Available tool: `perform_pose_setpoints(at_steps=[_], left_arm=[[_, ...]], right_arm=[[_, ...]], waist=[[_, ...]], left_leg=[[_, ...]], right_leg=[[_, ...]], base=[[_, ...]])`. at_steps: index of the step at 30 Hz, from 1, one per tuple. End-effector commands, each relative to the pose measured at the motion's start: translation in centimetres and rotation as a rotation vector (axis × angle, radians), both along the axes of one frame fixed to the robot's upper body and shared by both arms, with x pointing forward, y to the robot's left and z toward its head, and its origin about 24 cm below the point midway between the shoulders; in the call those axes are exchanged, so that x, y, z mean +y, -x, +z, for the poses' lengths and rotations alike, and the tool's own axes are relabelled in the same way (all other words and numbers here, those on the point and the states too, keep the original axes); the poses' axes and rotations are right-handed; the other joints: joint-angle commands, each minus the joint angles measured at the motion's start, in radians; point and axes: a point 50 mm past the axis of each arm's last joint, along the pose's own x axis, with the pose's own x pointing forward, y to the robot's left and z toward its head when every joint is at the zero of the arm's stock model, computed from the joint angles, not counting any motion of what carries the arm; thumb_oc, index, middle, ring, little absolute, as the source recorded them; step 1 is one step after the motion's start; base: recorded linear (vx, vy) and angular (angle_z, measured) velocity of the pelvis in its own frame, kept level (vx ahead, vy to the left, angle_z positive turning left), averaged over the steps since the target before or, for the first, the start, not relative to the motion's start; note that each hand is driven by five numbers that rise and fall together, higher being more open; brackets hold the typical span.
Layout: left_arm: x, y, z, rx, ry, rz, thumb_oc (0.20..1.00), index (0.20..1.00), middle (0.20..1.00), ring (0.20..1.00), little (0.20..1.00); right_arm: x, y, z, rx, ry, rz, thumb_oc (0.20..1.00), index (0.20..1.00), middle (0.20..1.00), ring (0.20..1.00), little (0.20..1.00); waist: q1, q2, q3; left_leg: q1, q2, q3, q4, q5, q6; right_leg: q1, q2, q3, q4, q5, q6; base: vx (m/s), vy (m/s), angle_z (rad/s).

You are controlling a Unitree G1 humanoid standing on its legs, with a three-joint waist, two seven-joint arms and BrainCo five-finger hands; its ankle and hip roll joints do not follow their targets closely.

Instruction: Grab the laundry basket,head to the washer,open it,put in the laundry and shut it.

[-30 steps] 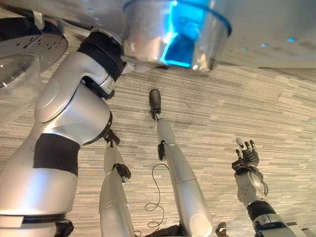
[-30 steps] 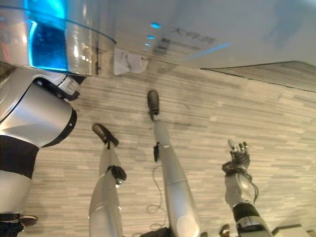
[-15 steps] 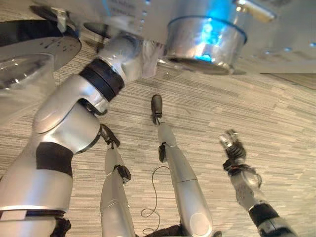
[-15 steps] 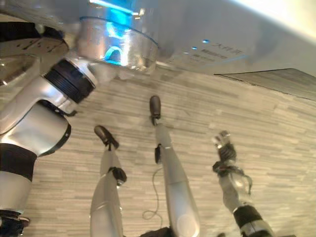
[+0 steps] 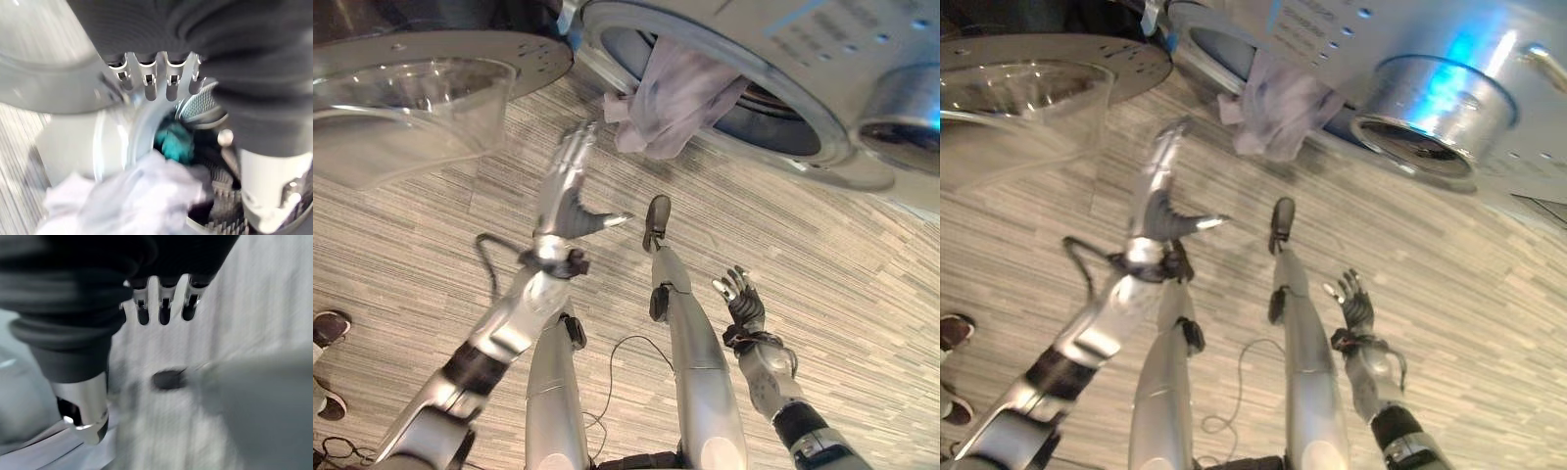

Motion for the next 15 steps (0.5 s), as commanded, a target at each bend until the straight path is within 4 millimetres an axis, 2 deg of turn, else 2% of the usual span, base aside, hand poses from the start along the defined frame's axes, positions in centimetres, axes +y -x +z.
perform_pose_setpoints(at_steps=[1, 2, 4, 5, 6, 10, 14, 15], left_arm=[[-1.6, 0.7, 3.2, -0.168, 0.069, -0.125, 1.0, 1.0, 1.0, 1.0, 1.0], [-0.8, 1.1, 3.2, -0.178, 0.056, -0.1, 1.0, 1.0, 1.0, 1.0, 1.0], [0.4, 1.5, 2.3, -0.159, 0.058, -0.066, 1.0, 1.0, 1.0, 1.0, 1.0], [0.8, 1.6, 2.3, -0.161, 0.064, -0.048, 1.0, 1.0, 1.0, 1.0, 1.0], [1.3, 1.7, 2.6, -0.172, 0.065, -0.025, 1.0, 1.0, 1.0, 1.0, 1.0], [1.6, 1.9, 2.2, -0.155, 0.105, -0.019, 1.0, 1.0, 1.0, 1.0, 1.0], [1.5, 1.9, 1.9, -0.133, 0.149, -0.03, 1.0, 1.0, 1.0, 1.0, 1.0], [1.2, 1.8, 1.6, -0.113, 0.166, -0.046, 1.0, 1.0, 1.0, 1.0, 1.0]], right_arm=[[-3.1, -4.9, 4.8, 0.003, 0.354, -0.085, 1.0, 1.0, 1.0, 1.0, 1.0], [-3.2, -5.6, 5.4, 0.027, 0.417, -0.083, 1.0, 1.0, 1.0, 1.0, 1.0], [-3.7, -7.6, 7.8, 0.034, 0.525, -0.11, 1.0, 1.0, 1.0, 1.0, 1.0], [-4.2, -8.5, 9.3, 0.033, 0.614, -0.106, 1.0, 1.0, 1.0, 1.0, 1.0], [-5.2, -9.7, 12.0, 0.016, 0.694, -0.13, 1.0, 1.0, 1.0, 1.0, 1.0], [-7.7, -10.5, 15.8, -0.009, 0.758, -0.208, 1.0, 1.0, 1.0, 1.0, 1.0], [-8.1, -11.0, 17.7, -0.049, 0.771, -0.229, 1.0, 1.0, 1.0, 1.0, 1.0], [-7.5, -11.5, 18.8, -0.089, 0.769, -0.221, 1.0, 1.0, 1.0, 1.0, 1.0]], waist=[[0.039, 0.081, 0.011], [0.056, 0.096, 0.011], [0.085, 0.11, 0.011], [0.096, 0.118, 0.011], [0.116, 0.129, 0.011], [0.144, 0.148, 0.011], [0.16, 0.156, 0.011], [0.167, 0.158, 0.011]], left_leg=[[-0.02, 0.068, -0.084, 0.077, -0.13, -0.034], [-0.035, 0.064, -0.089, 0.078, -0.128, -0.034], [-0.052, 0.062, -0.091, 0.08, -0.127, -0.034], [-0.066, 0.062, -0.093, 0.081, -0.126, -0.033], [-0.089, 0.055, -0.098, 0.085, -0.126, -0.031], [-0.123, 0.046, -0.11, 0.105, -0.13, -0.027], [-0.144, 0.04, -0.118, 0.113, -0.132, -0.025], [-0.149, 0.038, -0.121, 0.111, -0.131, -0.025]], right_leg=[[0.027, -0.006, -0.012, 0.047, -0.176, 0.078], [0.013, -0.008, -0.014, 0.058, -0.181, 0.078], [-0.008, -0.012, -0.016, 0.075, -0.19, 0.076], [-0.022, -0.014, -0.017, 0.083, -0.194, 0.076], [-0.045, -0.019, -0.017, 0.1, -0.203, 0.076], [-0.07, -0.029, -0.02, 0.124, -0.217, 0.077], [-0.084, -0.034, -0.023, 0.132, -0.221, 0.078], [-0.086, -0.036, -0.024, 0.135, -0.224, 0.077]], base=[[0.0, -0.022, 0.24], [0.01, 0.007, 0.26], [0.02, 0.054, 0.31], [0.03, 0.035, 0.29], [0.03, 0.024, 0.19], [0.02, 0.037, 0.15], [0.01, 0.025, 0.06], [0.01, 0.023, 0.05]])
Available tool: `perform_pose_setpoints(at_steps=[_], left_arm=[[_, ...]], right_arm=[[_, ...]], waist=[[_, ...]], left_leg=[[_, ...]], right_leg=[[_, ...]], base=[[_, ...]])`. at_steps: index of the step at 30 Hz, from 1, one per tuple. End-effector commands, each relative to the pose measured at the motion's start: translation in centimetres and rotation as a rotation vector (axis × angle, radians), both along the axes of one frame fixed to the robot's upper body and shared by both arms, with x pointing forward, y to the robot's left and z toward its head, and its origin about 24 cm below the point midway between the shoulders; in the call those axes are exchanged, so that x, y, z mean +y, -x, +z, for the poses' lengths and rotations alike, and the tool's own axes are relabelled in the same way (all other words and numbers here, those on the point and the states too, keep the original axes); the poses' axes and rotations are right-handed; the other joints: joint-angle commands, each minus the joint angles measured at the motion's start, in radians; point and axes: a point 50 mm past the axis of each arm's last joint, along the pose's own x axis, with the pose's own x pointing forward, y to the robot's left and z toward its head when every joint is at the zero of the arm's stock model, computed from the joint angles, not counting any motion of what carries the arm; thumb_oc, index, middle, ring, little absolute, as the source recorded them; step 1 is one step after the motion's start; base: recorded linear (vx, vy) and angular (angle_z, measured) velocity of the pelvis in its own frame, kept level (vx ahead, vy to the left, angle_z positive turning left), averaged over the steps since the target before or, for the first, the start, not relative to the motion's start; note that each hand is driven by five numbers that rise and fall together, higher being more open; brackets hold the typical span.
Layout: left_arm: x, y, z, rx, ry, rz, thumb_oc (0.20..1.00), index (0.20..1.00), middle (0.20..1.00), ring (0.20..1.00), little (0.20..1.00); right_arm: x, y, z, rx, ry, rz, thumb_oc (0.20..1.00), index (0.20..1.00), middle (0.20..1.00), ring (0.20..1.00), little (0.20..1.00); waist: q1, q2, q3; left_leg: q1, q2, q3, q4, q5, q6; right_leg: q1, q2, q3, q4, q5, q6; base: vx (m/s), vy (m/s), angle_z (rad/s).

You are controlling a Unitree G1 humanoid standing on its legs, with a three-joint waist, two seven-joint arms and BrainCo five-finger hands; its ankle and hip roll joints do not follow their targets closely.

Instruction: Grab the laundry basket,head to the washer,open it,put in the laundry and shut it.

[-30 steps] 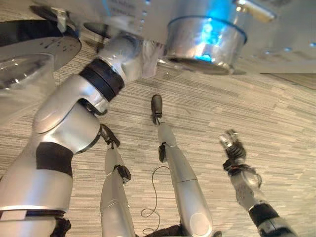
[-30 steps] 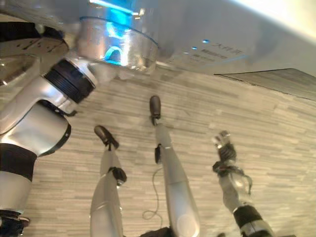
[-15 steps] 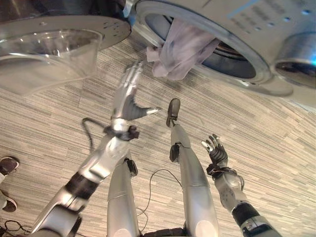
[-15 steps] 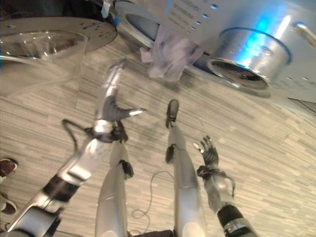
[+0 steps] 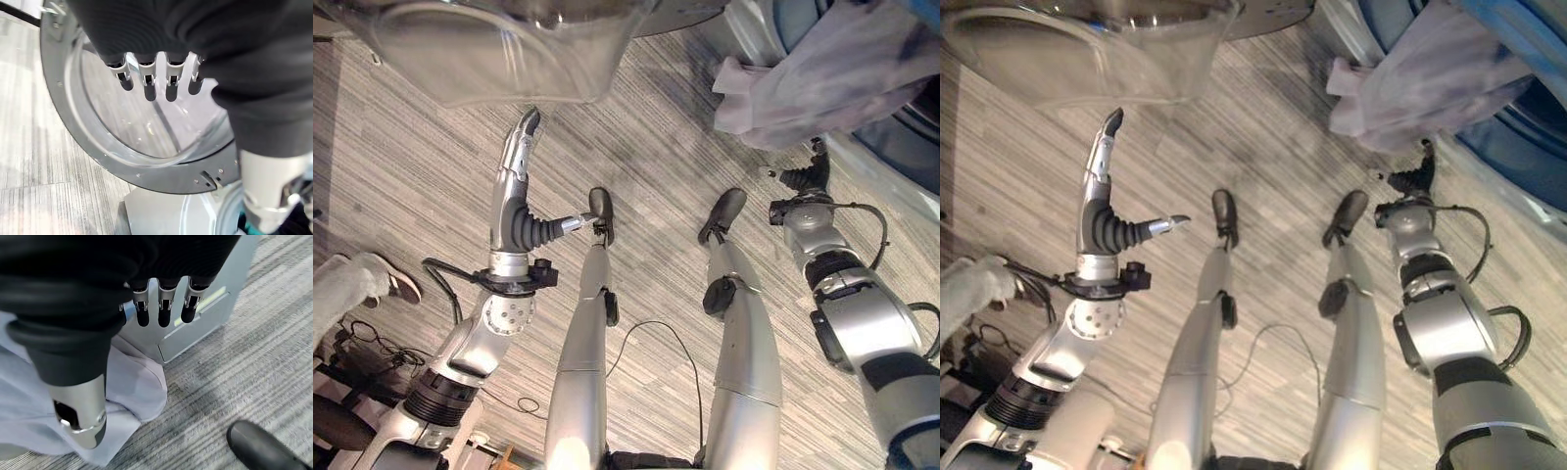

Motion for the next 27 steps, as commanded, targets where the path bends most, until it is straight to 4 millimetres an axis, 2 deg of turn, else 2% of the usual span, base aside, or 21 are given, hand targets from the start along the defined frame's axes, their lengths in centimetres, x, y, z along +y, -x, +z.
perform_pose_setpoints(at_steps=[1, 8, 9, 10, 13, 18, 20, 21, 22, 23, 27], left_arm=[[-0.8, 1.2, 1.3, -0.079, 0.073, -0.09, 1.0, 1.0, 1.0, 1.0, 1.0], [-1.0, 1.6, 1.0, -0.049, 0.104, -0.157, 1.0, 1.0, 1.0, 1.0, 1.0], [-0.9, 1.9, 1.0, -0.041, 0.119, -0.178, 1.0, 1.0, 1.0, 1.0, 1.0], [-0.9, 1.9, 1.0, -0.041, 0.119, -0.179, 1.0, 1.0, 1.0, 1.0, 1.0], [-0.8, 2.1, 1.0, -0.036, 0.134, -0.192, 1.0, 1.0, 1.0, 1.0, 1.0], [-1.0, 2.2, 1.1, -0.034, 0.157, -0.218, 1.0, 1.0, 1.0, 1.0, 1.0], [-1.1, 2.0, 1.3, -0.042, 0.165, -0.217, 1.0, 1.0, 1.0, 1.0, 1.0], [-1.1, 1.9, 1.5, -0.045, 0.172, -0.223, 1.0, 1.0, 1.0, 1.0, 1.0], [-1.2, 1.9, 1.5, -0.044, 0.177, -0.227, 1.0, 1.0, 1.0, 1.0, 1.0], [-1.2, 1.9, 1.6, -0.046, 0.182, -0.235, 1.0, 1.0, 1.0, 1.0, 1.0], [-1.2, 1.7, 1.8, -0.045, 0.188, -0.235, 1.0, 1.0, 1.0, 1.0, 1.0]], right_arm=[[-2.0, 1.1, -1.4, 0.055, 0.062, -0.057, 1.0, 1.0, 1.0, 1.0, 1.0], [-0.6, -0.1, 2.6, -0.101, 0.025, -0.01, 1.0, 1.0, 1.0, 1.0, 1.0], [-0.9, -0.2, 4.3, -0.168, -0.019, -0.021, 1.0, 1.0, 1.0, 1.0, 1.0], [-0.9, -0.2, 4.4, -0.169, -0.02, -0.021, 1.0, 1.0, 1.0, 1.0, 1.0], [-1.8, 0.0, 6.6, -0.231, -0.019, -0.052, 1.0, 1.0, 1.0, 1.0, 1.0], [-3.2, 0.7, 11.6, -0.372, -0.046, -0.108, 1.0, 1.0, 1.0, 1.0, 1.0], [-3.9, 1.1, 13.0, -0.421, -0.083, -0.132, 1.0, 1.0, 1.0, 1.0, 1.0], [-4.2, 1.5, 14.4, -0.468, -0.117, -0.139, 0.592, 0.592, 0.592, 0.592, 0.592], [-4.2, 1.6, 15.0, -0.488, -0.136, -0.137, 0.555, 0.555, 0.555, 0.555, 0.555], [-4.1, 1.6, 15.6, -0.511, -0.162, -0.129, 0.2, 0.2, 0.2, 0.2, 0.2], [-3.4, 1.6, 16.9, -0.599, -0.273, -0.077, 0.2, 0.2, 0.2, 0.2, 0.2]], waist=[[-0.009, 0.075, 0.001], [0.002, 0.082, 0.001], [0.013, 0.091, 0.001], [0.013, 0.092, 0.001], [0.029, 0.105, 0.001], [0.065, 0.129, 0.001], [0.076, 0.134, 0.001], [0.084, 0.137, 0.001], [0.088, 0.137, 0.001], [0.09, 0.136, 0.001], [0.089, 0.13, 0.001]], left_leg=[[-0.013, 0.07, -0.032, 0.092, -0.157, -0.024], [-0.027, 0.062, -0.038, 0.089, -0.154, -0.025], [-0.03, 0.059, -0.04, 0.087, -0.154, -0.024], [-0.031, 0.059, -0.04, 0.087, -0.154, -0.024], [-0.034, 0.054, -0.047, 0.084, -0.152, -0.023], [-0.041, 0.045, -0.059, 0.083, -0.146, -0.023], [-0.048, 0.043, -0.064, 0.086, -0.145, -0.024], [-0.05, 0.039, -0.067, 0.085, -0.145, -0.024], [-0.051, 0.039, -0.067, 0.086, -0.144, -0.025], [-0.05, 0.037, -0.068, 0.086, -0.143, -0.025], [-0.047, 0.036, -0.068, 0.087, -0.146, -0.024]], right_leg=[[0.094, 0.046, 0.024, -0.088, -0.104, 0.103], [0.089, 0.044, 0.022, -0.095, -0.105, 0.104], [0.086, 0.041, 0.022, -0.093, -0.108, 0.107], [0.085, 0.04, 0.021, -0.092, -0.108, 0.107], [0.086, 0.037, 0.019, -0.091, -0.112, 0.108], [0.077, 0.031, 0.018, -0.071, -0.125, 0.109], [0.072, 0.028, 0.018, -0.064, -0.13, 0.11], [0.067, 0.027, 0.019, -0.059, -0.134, 0.111], [0.067, 0.027, 0.019, -0.057, -0.134, 0.111], [0.068, 0.027, 0.019, -0.057, -0.135, 0.11], [0.079, 0.026, 0.018, -0.06, -0.132, 0.11]], base=[[0.0, 0.0, 0.0], [0.01, 0.021, 0.0], [0.01, 0.034, 0.0], [0.0, 0.0, 0.0], [0.0, 0.0, 0.0], [0.0, 0.009, 0.07], [0.0, 0.005, 0.13], [-0.01, 0.002, 0.07], [0.0, -0.005, 0.07], [-0.01, -0.003, 0.06], [0.0, 0.011, 0.04]])
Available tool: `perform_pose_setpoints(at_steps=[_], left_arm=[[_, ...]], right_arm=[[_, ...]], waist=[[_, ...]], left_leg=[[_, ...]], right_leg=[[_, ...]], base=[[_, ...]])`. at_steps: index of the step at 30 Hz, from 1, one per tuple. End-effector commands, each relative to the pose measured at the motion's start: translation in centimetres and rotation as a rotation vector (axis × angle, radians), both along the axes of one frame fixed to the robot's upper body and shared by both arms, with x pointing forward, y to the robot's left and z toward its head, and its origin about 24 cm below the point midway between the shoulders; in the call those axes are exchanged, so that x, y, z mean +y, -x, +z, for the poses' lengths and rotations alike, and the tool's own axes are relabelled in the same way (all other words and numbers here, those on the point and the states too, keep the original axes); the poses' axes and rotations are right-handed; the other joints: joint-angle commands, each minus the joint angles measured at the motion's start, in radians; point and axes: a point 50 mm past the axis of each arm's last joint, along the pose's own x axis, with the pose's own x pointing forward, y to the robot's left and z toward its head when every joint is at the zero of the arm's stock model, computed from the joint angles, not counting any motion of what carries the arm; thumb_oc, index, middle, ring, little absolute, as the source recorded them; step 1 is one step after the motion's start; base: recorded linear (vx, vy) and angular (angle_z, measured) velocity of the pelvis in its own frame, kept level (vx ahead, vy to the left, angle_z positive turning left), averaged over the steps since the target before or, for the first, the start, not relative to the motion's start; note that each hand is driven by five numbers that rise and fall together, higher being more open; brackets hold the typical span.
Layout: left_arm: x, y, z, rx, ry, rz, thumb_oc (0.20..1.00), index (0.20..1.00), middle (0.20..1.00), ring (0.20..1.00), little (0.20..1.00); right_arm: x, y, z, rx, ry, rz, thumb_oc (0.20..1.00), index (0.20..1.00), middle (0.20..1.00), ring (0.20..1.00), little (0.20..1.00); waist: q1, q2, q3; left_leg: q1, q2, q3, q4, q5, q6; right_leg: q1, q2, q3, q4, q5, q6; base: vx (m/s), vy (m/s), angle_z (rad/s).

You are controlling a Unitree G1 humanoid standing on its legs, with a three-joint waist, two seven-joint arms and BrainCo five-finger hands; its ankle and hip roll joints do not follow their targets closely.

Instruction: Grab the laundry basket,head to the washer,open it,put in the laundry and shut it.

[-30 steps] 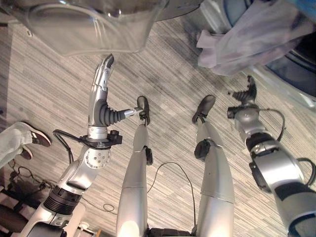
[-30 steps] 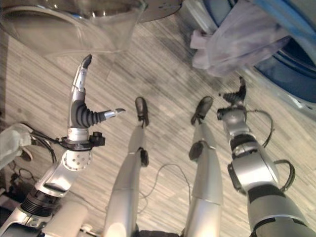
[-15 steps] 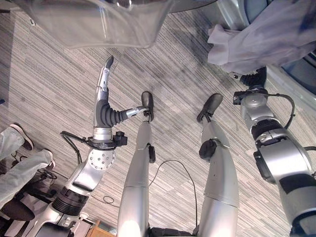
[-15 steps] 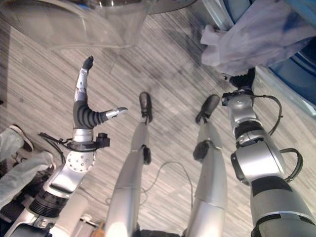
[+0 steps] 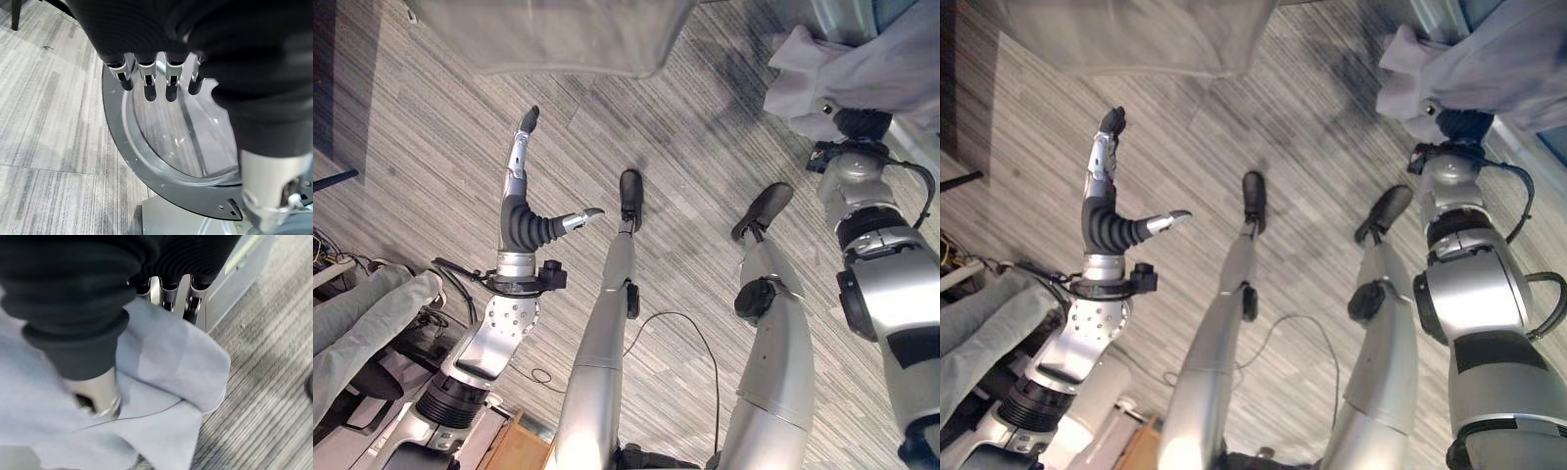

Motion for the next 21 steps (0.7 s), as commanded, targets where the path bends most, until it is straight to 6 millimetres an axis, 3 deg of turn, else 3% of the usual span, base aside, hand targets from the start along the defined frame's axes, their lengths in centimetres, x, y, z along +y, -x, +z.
perform_pose_setpoints(at_steps=[1, 3, 5, 6, 7, 9, 10, 11, 12, 13, 16, 17, 18, 19, 20, 21], left_arm=[[-0.7, 1.4, 1.5, -0.1, 0.038, -0.082, 1.0, 1.0, 1.0, 1.0, 1.0], [-0.3, 1.4, 1.5, -0.1, 0.045, -0.066, 1.0, 1.0, 1.0, 1.0, 1.0], [0.1, 1.1, 1.5, -0.094, 0.045, -0.037, 1.0, 1.0, 1.0, 1.0, 1.0], [0.2, 1.1, 1.5, -0.091, 0.042, -0.035, 1.0, 1.0, 1.0, 1.0, 1.0], [0.5, 1.0, 1.6, -0.093, 0.037, -0.021, 1.0, 1.0, 1.0, 1.0, 1.0], [0.7, 1.0, 1.6, -0.09, 0.03, -0.011, 1.0, 1.0, 1.0, 1.0, 1.0], [0.9, 1.1, 1.6, -0.085, 0.03, -0.008, 1.0, 1.0, 1.0, 1.0, 1.0], [1.0, 1.2, 1.5, -0.078, 0.023, -0.007, 1.0, 1.0, 1.0, 1.0, 1.0], [1.0, 1.6, 1.1, -0.047, 0.004, -0.028, 1.0, 1.0, 1.0, 1.0, 1.0], [1.0, 1.6, 1.1, -0.045, 0.001, -0.028, 1.0, 1.0, 1.0, 1.0, 1.0], [1.1, 2.0, 1.0, -0.03, -0.019, -0.047, 1.0, 1.0, 1.0, 1.0, 1.0], [1.2, 2.0, 0.9, -0.02, -0.015, -0.05, 1.0, 1.0, 1.0, 1.0, 1.0], [1.2, 2.0, 1.0, -0.023, -0.015, -0.051, 1.0, 1.0, 1.0, 1.0, 1.0], [1.3, 2.0, 0.8, -0.012, -0.024, -0.041, 1.0, 1.0, 1.0, 1.0, 1.0], [2.0, 2.1, 0.3, 0.016, -0.042, -0.018, 1.0, 1.0, 1.0, 1.0, 1.0], [2.2, 2.2, 0.2, 0.025, -0.046, -0.017, 1.0, 1.0, 1.0, 1.0, 1.0]], right_arm=[[-1.7, 2.1, 8.5, -0.333, 0.018, -0.047, 0.2, 0.2, 0.2, 0.2, 0.2], [-0.5, 2.0, 8.7, -0.418, -0.039, -0.003, 0.2, 0.2, 0.2, 0.2, 0.2], [2.2, 2.6, 10.0, -0.614, -0.082, 0.098, 0.2, 0.2, 0.2, 0.2, 0.2], [2.3, 2.6, 9.7, -0.614, -0.085, 0.098, 0.2, 0.2, 0.2, 0.2, 0.2], [4.3, 3.8, 10.4, -0.76, -0.11, 0.171, 0.2, 0.2, 0.2, 0.2, 0.2], [5.1, 4.7, 10.7, -0.839, -0.12, 0.195, 0.2, 0.2, 0.2, 0.2, 0.2], [6.3, 6.8, 11.5, -0.998, -0.146, 0.248, 0.2, 0.2, 0.2, 0.2, 0.2], [6.5, 6.9, 10.9, -0.993, -0.15, 0.239, 0.2, 0.2, 0.2, 0.2, 0.2], [7.2, 10.0, 12.1, -1.186, -0.158, 0.204, 0.2, 0.2, 0.2, 0.2, 0.2], [7.3, 10.1, 11.9, -1.185, -0.158, 0.195, 0.2, 0.2, 0.2, 0.2, 0.2], [6.8, 11.7, 13.3, -1.273, -0.199, 0.041, 0.2, 0.2, 0.2, 0.2, 0.2], [6.2, 11.3, 14.2, -1.237, -0.233, -0.072, 0.2, 0.2, 0.2, 0.2, 0.2], [6.3, 11.3, 14.4, -1.239, -0.234, -0.08, 0.2, 0.2, 0.2, 0.2, 0.2], [5.1, 10.8, 15.2, -1.182, -0.235, -0.203, 0.2, 0.2, 0.2, 0.2, 0.2], [1.1, 9.0, 16.0, -0.943, -0.184, -0.396, 0.2, 0.2, 0.2, 0.2, 0.2], [-1.2, 8.1, 16.3, -0.778, -0.121, -0.457, 0.2, 0.2, 0.2, 0.2, 0.2]], waist=[[-0.002, 0.045, 0.001], [-0.013, 0.033, 0.001], [-0.039, 0.009, 0.001], [-0.04, 0.007, 0.001], [-0.058, -0.009, 0.001], [-0.07, -0.019, 0.001], [-0.088, -0.03, 0.001], [-0.087, -0.036, 0.001], [-0.111, -0.051, 0.001], [-0.11, -0.053, 0.001], [-0.113, -0.058, 0.001], [-0.105, -0.057, -0.003], [-0.104, -0.056, 0.001], [-0.097, -0.054, -0.005], [-0.066, -0.058, -0.02], [-0.047, -0.055, -0.023]], left_leg=[[0.034, 0.062, -0.014, 0.087, -0.172, -0.022], [0.04, 0.061, -0.01, 0.091, -0.179, -0.019], [0.056, 0.061, -0.006, 0.096, -0.19, -0.016], [0.059, 0.061, -0.006, 0.096, -0.19, -0.016], [0.077, 0.061, -0.006, 0.096, -0.196, -0.014], [0.093, 0.061, -0.006, 0.093, -0.199, -0.013], [0.11, 0.06, -0.008, 0.092, -0.202, -0.011], [0.12, 0.06, -0.008, 0.09, -0.202, -0.011], [0.156, 0.06, -0.011, 0.091, -0.203, -0.012], [0.16, 0.059, -0.011, 0.09, -0.203, -0.012], [0.197, 0.055, -0.018, 0.082, -0.201, -0.012], [0.208, 0.054, -0.023, 0.078, -0.198, -0.012], [0.209, 0.055, -0.023, 0.077, -0.197, -0.012], [0.21, 0.054, -0.023, 0.075, -0.197, -0.012], [0.206, 0.052, -0.027, 0.079, -0.196, -0.012], [0.202, 0.053, -0.027, 0.081, -0.198, -0.013]], right_leg=[[0.159, 0.066, 0.049, -0.131, -0.1, 0.11], [0.172, 0.067, 0.049, -0.137, -0.092, 0.109], [0.204, 0.071, 0.049, -0.157, -0.081, 0.109], [0.208, 0.071, 0.049, -0.16, -0.08, 0.109], [0.236, 0.072, 0.048, -0.179, -0.072, 0.11], [0.255, 0.073, 0.046, -0.192, -0.066, 0.111], [0.281, 0.075, 0.046, -0.208, -0.06, 0.112], [0.292, 0.076, 0.045, -0.214, -0.058, 0.112], [0.345, 0.078, 0.041, -0.239, -0.052, 0.111], [0.35, 0.078, 0.039, -0.241, -0.052, 0.111], [0.403, 0.08, 0.035, -0.266, -0.051, 0.11], [0.415, 0.079, 0.036, -0.268, -0.053, 0.108], [0.416, 0.079, 0.035, -0.268, -0.053, 0.108], [0.417, 0.076, 0.034, -0.267, -0.056, 0.107], [0.411, 0.072, 0.033, -0.251, -0.066, 0.105], [0.401, 0.07, 0.034, -0.238, -0.075, 0.105]], base=[[0.0, 0.041, 0.02], [0.0, 0.043, 0.02], [-0.01, 0.039, 0.02], [0.0, 0.0, 0.0], [0.0, 0.0, 0.0], [0.01, 0.023, -0.05], [0.01, 0.015, -0.07], [0.01, 0.01, -0.06], [0.0, 0.0, -0.09], [0.0, -0.004, -0.08], [0.0, 0.0, -0.1], [0.0, 0.01, -0.04], [0.0, -0.002, -0.06], [-0.01, -0.02, -0.04], [-0.01, -0.032, 0.0], [-0.01, -0.022, 0.05]])
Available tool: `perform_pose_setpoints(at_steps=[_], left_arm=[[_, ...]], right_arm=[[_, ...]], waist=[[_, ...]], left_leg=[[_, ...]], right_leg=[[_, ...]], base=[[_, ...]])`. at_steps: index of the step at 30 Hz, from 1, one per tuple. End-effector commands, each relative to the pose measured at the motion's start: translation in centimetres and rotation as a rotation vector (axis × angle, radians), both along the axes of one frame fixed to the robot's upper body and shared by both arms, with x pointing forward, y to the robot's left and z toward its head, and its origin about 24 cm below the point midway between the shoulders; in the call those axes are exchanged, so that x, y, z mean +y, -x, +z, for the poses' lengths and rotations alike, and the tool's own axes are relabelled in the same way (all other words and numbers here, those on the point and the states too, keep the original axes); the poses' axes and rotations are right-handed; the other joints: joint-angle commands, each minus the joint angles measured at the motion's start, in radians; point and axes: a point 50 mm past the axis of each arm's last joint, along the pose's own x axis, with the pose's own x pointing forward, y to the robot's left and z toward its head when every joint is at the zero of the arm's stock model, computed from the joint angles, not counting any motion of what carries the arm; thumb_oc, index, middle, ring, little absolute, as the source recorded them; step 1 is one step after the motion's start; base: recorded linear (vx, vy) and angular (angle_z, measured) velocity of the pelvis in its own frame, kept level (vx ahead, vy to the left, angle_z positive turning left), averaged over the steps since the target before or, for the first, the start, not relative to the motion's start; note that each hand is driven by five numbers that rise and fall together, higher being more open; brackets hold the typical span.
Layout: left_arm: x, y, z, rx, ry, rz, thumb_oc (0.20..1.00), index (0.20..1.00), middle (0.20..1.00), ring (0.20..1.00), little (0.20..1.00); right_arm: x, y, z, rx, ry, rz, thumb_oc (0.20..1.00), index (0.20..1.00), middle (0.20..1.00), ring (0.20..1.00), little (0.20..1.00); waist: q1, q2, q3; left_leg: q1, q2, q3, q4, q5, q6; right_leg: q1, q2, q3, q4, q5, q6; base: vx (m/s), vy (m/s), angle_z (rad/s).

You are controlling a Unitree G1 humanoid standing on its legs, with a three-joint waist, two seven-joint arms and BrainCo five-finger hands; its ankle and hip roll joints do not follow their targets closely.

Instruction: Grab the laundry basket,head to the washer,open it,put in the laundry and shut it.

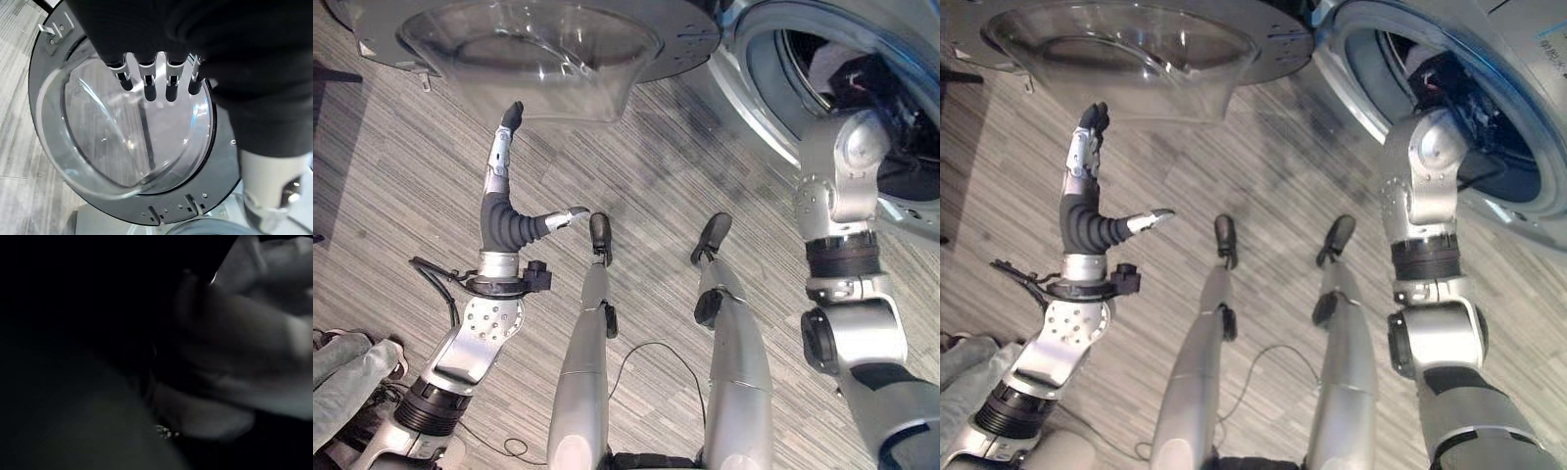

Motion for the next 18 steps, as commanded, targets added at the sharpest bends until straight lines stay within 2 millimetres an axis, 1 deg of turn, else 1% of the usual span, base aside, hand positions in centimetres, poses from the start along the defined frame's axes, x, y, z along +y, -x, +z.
perform_pose_setpoints(at_steps=[1, 2, 3, 4, 5, 6, 7, 8, 9, 10, 11, 12, 13, 14, 15, 16, 17, 18], left_arm=[[0.4, 1.5, -0.3, 0.012, 0.003, -0.033, 1.0, 1.0, 1.0, 1.0, 1.0], [0.5, 1.5, -0.5, 0.025, -0.018, -0.032, 1.0, 1.0, 1.0, 1.0, 1.0], [0.4, 1.6, -0.6, 0.04, -0.018, -0.045, 1.0, 1.0, 1.0, 1.0, 1.0], [0.4, 1.6, -0.7, 0.053, -0.027, -0.06, 1.0, 1.0, 1.0, 1.0, 1.0], [0.3, 1.6, -0.7, 0.054, -0.023, -0.063, 1.0, 1.0, 1.0, 1.0, 1.0], [0.4, 1.7, -0.5, 0.055, -0.019, -0.083, 1.0, 1.0, 1.0, 1.0, 1.0], [0.1, 1.6, -0.5, 0.074, -0.001, -0.123, 1.0, 1.0, 1.0, 1.0, 1.0], [0.0, 1.7, -0.5, 0.076, 0.005, -0.133, 1.0, 1.0, 1.0, 1.0, 1.0], [0.1, 1.8, -0.5, 0.084, 0.004, -0.135, 1.0, 1.0, 1.0, 1.0, 1.0], [0.2, 1.8, -0.7, 0.102, 0.011, -0.139, 1.0, 1.0, 1.0, 1.0, 1.0], [0.2, 1.8, -1.0, 0.123, 0.034, -0.149, 1.0, 1.0, 1.0, 1.0, 1.0], [0.2, 1.8, -1.3, 0.137, 0.046, -0.161, 1.0, 1.0, 1.0, 1.0, 1.0], [0.3, 1.7, -1.4, 0.145, 0.06, -0.164, 1.0, 1.0, 1.0, 1.0, 1.0], [0.7, 1.5, -1.5, 0.145, 0.055, -0.145, 1.0, 1.0, 1.0, 1.0, 1.0], [0.8, 1.4, -1.5, 0.141, 0.058, -0.137, 1.0, 1.0, 1.0, 1.0, 1.0], [1.0, 1.2, -1.3, 0.125, 0.074, -0.125, 1.0, 1.0, 1.0, 1.0, 1.0], [0.9, 1.1, -1.1, 0.115, 0.093, -0.129, 1.0, 1.0, 1.0, 1.0, 1.0], [0.8, 1.0, -1.1, 0.112, 0.093, -0.137, 1.0, 1.0, 1.0, 1.0, 1.0]], right_arm=[[-3.8, 3.6, 7.9, -0.053, 0.041, -0.124, 0.2, 0.2, 0.2, 0.2, 0.2], [-6.5, 2.4, 7.0, 0.328, 0.21, -0.244, 0.2, 0.2, 0.2, 0.2, 0.2], [-7.8, 2.3, 6.4, 0.538, 0.328, -0.34, 0.2, 0.2, 0.2, 0.2, 0.2], [-8.8, 1.9, 4.8, 0.684, 0.363, -0.335, 0.2, 0.2, 0.2, 0.2, 0.2], [-8.8, 2.1, 5.2, 0.688, 0.372, -0.334, 0.2, 0.2, 0.2, 0.2, 0.2], [-8.7, 1.7, 5.2, 0.819, 0.481, -0.367, 0.2, 0.2, 0.2, 0.2, 0.2], [-9.6, 1.8, 4.3, 0.945, 0.48, -0.291, 0.2, 0.2, 0.2, 0.2, 0.2], [-10.1, 2.4, 4.9, 0.925, 0.447, -0.289, 0.2, 0.2, 0.2, 0.2, 0.2], [-10.6, 3.0, 5.5, 0.93, 0.441, -0.296, 0.46, 0.46, 0.46, 0.46, 0.46], [-11.0, 3.3, 5.7, 0.914, 0.418, -0.258, 1.0, 1.0, 1.0, 1.0, 1.0], [-11.2, 3.5, 5.8, 0.854, 0.371, -0.19, 1.0, 1.0, 1.0, 1.0, 1.0], [-10.9, 3.6, 6.5, 0.812, 0.369, -0.169, 1.0, 1.0, 1.0, 1.0, 1.0], [-10.3, 3.4, 7.3, 0.779, 0.405, -0.156, 1.0, 1.0, 1.0, 1.0, 1.0], [-9.1, 2.7, 7.9, 0.671, 0.439, -0.045, 1.0, 1.0, 1.0, 1.0, 1.0], [-8.5, 2.4, 8.1, 0.594, 0.428, 0.02, 1.0, 1.0, 1.0, 1.0, 1.0], [-7.0, 1.7, 8.5, 0.441, 0.416, 0.158, 1.0, 1.0, 1.0, 1.0, 1.0], [-6.2, 1.1, 7.9, 0.346, 0.398, 0.244, 1.0, 1.0, 1.0, 1.0, 1.0], [-5.9, 1.0, 7.6, 0.283, 0.387, 0.264, 1.0, 1.0, 1.0, 1.0, 1.0]], waist=[[0.067, 0.003, -0.017], [0.103, 0.016, -0.013], [0.117, 0.028, -0.009], [0.121, 0.035, -0.005], [0.119, 0.04, -0.007], [0.134, 0.045, -0.01], [0.146, 0.061, -0.014], [0.153, 0.065, -0.021], [0.162, 0.073, -0.026], [0.17, 0.083, -0.03], [0.176, 0.092, -0.035], [0.18, 0.092, -0.043], [0.181, 0.089, -0.046], [0.174, 0.082, -0.043], [0.169, 0.076, -0.041], [0.158, 0.07, -0.036], [0.149, 0.063, -0.029], [0.143, 0.061, -0.025]], left_leg=[[0.001, 0.038, -0.013, 0.057, -0.176, -0.035], [-0.011, 0.039, -0.014, 0.063, -0.171, -0.037], [-0.021, 0.038, -0.016, 0.069, -0.167, -0.039], [-0.027, 0.037, -0.018, 0.07, -0.163, -0.041], [-0.03, 0.037, -0.02, 0.071, -0.163, -0.041], [-0.038, 0.037, -0.023, 0.074, -0.158, -0.041], [-0.058, 0.036, -0.028, 0.067, -0.147, -0.043], [-0.059, 0.035, -0.028, 0.06, -0.143, -0.045], [-0.061, 0.034, -0.029, 0.049, -0.137, -0.045], [-0.065, 0.034, -0.03, 0.035, -0.129, -0.048], [-0.066, 0.035, -0.031, 0.019, -0.121, -0.049], [-0.065, 0.035, -0.03, 0.002, -0.114, -0.051], [-0.062, 0.036, -0.029, -0.007, -0.109, -0.052], [-0.048, 0.042, -0.022, -0.028, -0.103, -0.053], [-0.04, 0.045, -0.017, -0.032, -0.103, -0.053], [-0.033, 0.048, -0.009, -0.032, -0.107, -0.052], [-0.025, 0.048, -0.004, -0.031, -0.113, -0.051], [-0.021, 0.047, -0.004, -0.029, -0.117, -0.049]], right_leg=[[0.109, 0.024, 0.054, -0.079, -0.154, 0.08], [0.092, 0.017, 0.052, -0.06, -0.16, 0.081], [0.08, 0.014, 0.05, -0.048, -0.164, 0.081], [0.075, 0.013, 0.048, -0.045, -0.167, 0.081], [0.073, 0.013, 0.047, -0.043, -0.168, 0.081], [0.061, 0.01, 0.044, -0.033, -0.171, 0.082], [0.044, 0.008, 0.04, -0.03, -0.176, 0.084], [0.04, 0.007, 0.039, -0.031, -0.177, 0.087], [0.031, 0.004, 0.037, -0.031, -0.179, 0.09], [0.019, 0.002, 0.037, -0.029, -0.181, 0.091], [0.009, 0.001, 0.038, -0.027, -0.184, 0.093], [0.005, 0.002, 0.036, -0.026, -0.187, 0.093], [0.004, 0.003, 0.037, -0.026, -0.188, 0.093], [0.006, 0.01, 0.04, -0.03, -0.187, 0.09], [0.008, 0.012, 0.041, -0.032, -0.186, 0.089], [0.01, 0.015, 0.043, -0.034, -0.181, 0.089], [0.015, 0.016, 0.044, -0.036, -0.177, 0.088], [0.018, 0.017, 0.045, -0.038, -0.174, 0.088]], base=[[-0.03, -0.043, 0.07], [-0.04, -0.056, 0.06], [-0.05, -0.073, 0.07], [-0.02, -0.043, 0.11], [-0.02, -0.019, 0.12], [-0.01, -0.033, 0.11], [0.0, -0.042, 0.08], [0.01, -0.038, 0.05], [0.01, -0.014, 0.04], [0.0, 0.0, 0.0], [0.02, -0.016, 0.05], [0.02, 0.004, 0.07], [0.03, 0.021, 0.09], [0.02, 0.036, 0.07], [0.02, 0.03, 0.04], [0.0, 0.0, 0.0], [0.0, 0.0, 0.0], [-0.01, -0.039, -0.01]])
